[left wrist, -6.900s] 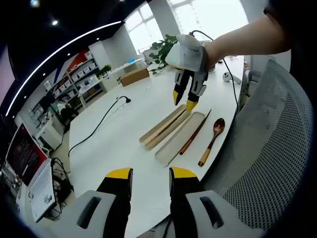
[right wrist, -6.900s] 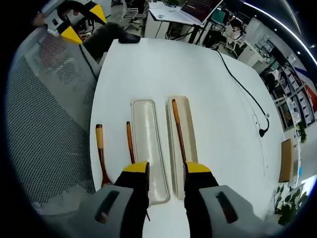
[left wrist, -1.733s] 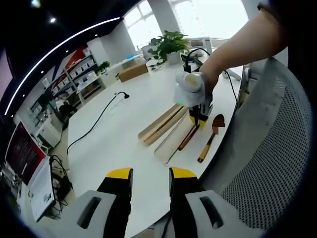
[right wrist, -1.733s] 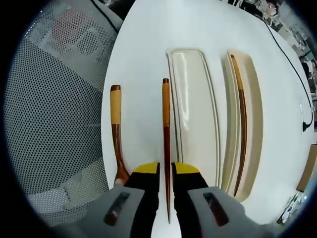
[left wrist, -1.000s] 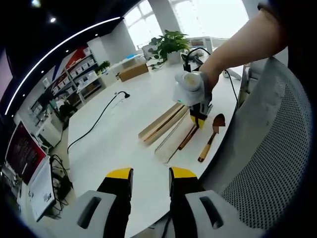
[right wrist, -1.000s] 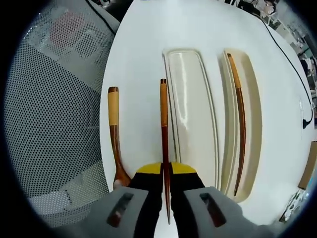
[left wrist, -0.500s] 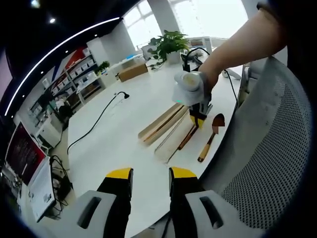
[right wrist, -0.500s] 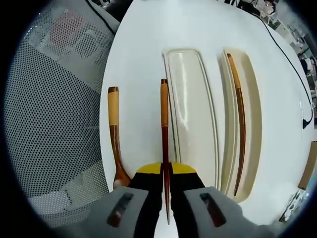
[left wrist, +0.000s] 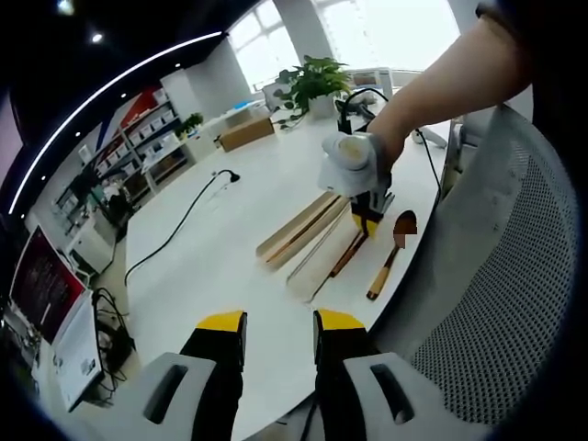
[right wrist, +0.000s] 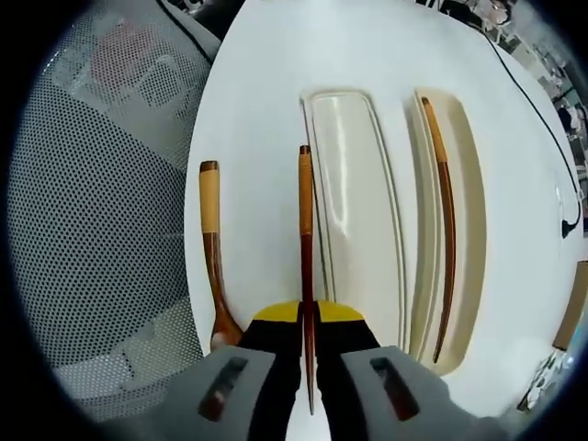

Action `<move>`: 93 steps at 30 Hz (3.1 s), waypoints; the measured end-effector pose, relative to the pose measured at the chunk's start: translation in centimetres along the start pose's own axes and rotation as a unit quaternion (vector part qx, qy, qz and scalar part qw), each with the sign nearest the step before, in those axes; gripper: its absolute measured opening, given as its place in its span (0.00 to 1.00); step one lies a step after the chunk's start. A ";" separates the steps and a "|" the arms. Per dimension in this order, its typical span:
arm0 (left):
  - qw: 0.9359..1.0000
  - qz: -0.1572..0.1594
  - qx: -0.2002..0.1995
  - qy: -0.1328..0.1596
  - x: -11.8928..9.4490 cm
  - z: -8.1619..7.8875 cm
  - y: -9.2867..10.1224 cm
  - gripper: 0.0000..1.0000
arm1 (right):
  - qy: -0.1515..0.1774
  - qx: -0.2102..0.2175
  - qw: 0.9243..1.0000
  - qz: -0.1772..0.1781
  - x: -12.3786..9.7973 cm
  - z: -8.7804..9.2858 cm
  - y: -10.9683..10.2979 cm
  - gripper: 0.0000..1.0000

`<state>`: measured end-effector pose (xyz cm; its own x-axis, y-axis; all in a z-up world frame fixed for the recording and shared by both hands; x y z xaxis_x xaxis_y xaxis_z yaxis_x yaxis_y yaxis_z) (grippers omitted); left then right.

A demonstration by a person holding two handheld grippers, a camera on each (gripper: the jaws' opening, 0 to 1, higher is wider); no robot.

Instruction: Arrange the utensils inside the cutlery case until each visible utensil rests in its matching compartment.

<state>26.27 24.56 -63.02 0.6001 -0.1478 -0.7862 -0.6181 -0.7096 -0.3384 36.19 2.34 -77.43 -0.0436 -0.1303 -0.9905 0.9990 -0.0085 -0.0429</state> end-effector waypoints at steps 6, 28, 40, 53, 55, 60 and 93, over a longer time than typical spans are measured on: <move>1.000 -0.002 -0.001 0.000 0.0 0.0 -0.1 0.29 | -0.001 -0.004 1.000 0.001 0.0 0.0 0.0 0.00; 1.000 -0.007 -0.001 0.005 -0.1 -0.1 -0.2 0.29 | 0.000 -0.005 0.999 0.042 0.0 0.0 -0.7 0.00; 1.000 -0.006 0.001 0.005 -0.1 -0.1 -0.2 0.29 | 0.001 -0.004 0.999 0.041 -0.1 1.1 -0.9 0.00; 1.000 -0.007 0.003 0.003 0.0 -0.1 -0.2 0.28 | 0.013 -0.018 0.999 0.027 -0.8 1.1 -1.3 0.00; 1.000 -0.008 0.002 0.003 0.0 -0.1 -0.2 0.28 | 0.018 -0.018 0.999 0.029 -1.0 1.0 -1.3 0.00; 1.000 -0.008 0.002 0.004 0.0 -0.1 -0.2 0.28 | 0.022 -0.021 0.999 0.034 -1.7 0.8 -1.1 0.00; 1.000 -0.006 0.007 0.004 -0.1 -0.2 0.0 0.28 | 0.042 0.003 0.996 0.078 -4.6 0.1 1.8 0.00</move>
<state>26.32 24.47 -62.79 0.6116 -0.1452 -0.7777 -0.6182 -0.7012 -0.3553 38.20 2.81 -72.93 0.1121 -0.0477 -0.9925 0.9937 -0.0012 0.1123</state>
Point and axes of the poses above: the point that each gripper's makers call its tool centre point, and the gripper's own axes: x roughly forward along the fingers, y roughly to its right, z roughly out of its underside, the point moved 6 cm from there along -x, roughly backward along the fingers, and after that the axes turned 14 degrees about -y, right-handed, at the moved point
